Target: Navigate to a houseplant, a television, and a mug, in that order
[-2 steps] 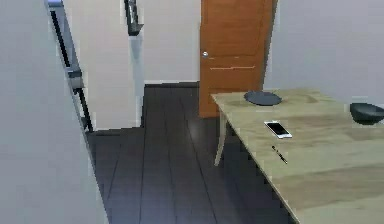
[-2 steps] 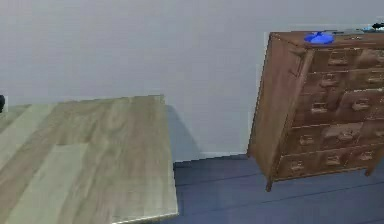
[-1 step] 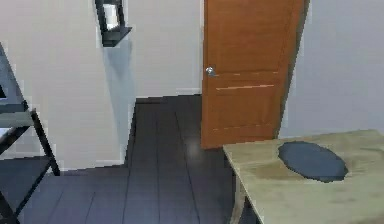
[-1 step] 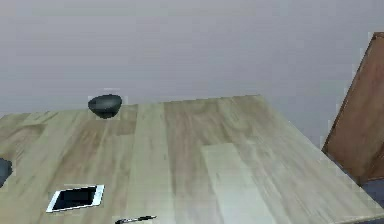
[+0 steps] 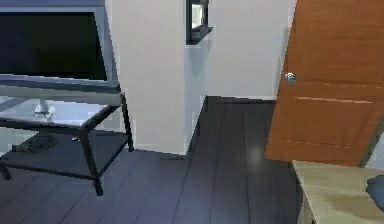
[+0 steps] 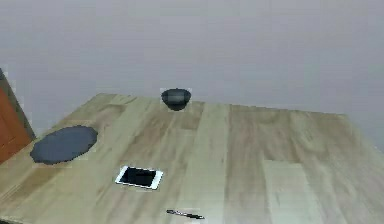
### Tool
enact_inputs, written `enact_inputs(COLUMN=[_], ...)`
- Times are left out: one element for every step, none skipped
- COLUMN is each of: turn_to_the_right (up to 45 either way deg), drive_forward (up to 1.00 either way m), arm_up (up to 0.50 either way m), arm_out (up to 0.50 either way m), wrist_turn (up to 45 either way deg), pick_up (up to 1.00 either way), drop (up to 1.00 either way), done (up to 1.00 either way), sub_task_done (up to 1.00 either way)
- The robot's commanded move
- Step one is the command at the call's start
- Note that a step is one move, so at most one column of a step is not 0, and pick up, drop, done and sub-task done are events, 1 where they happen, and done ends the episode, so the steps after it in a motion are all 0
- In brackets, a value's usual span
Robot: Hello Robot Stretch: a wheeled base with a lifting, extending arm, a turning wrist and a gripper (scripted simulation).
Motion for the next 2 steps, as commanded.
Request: enact_inputs(turn_to_the_right=[0.0,-45.0], drive_forward=[1.00,0.00], arm_up=[0.00,0.00], arm_out=[0.00,0.00], wrist_turn=[0.0,0.0], pick_up=[0.00,0.00], drop=[0.00,0.00], done=[0.00,0.00], sub_task_done=[0.00,0.00])
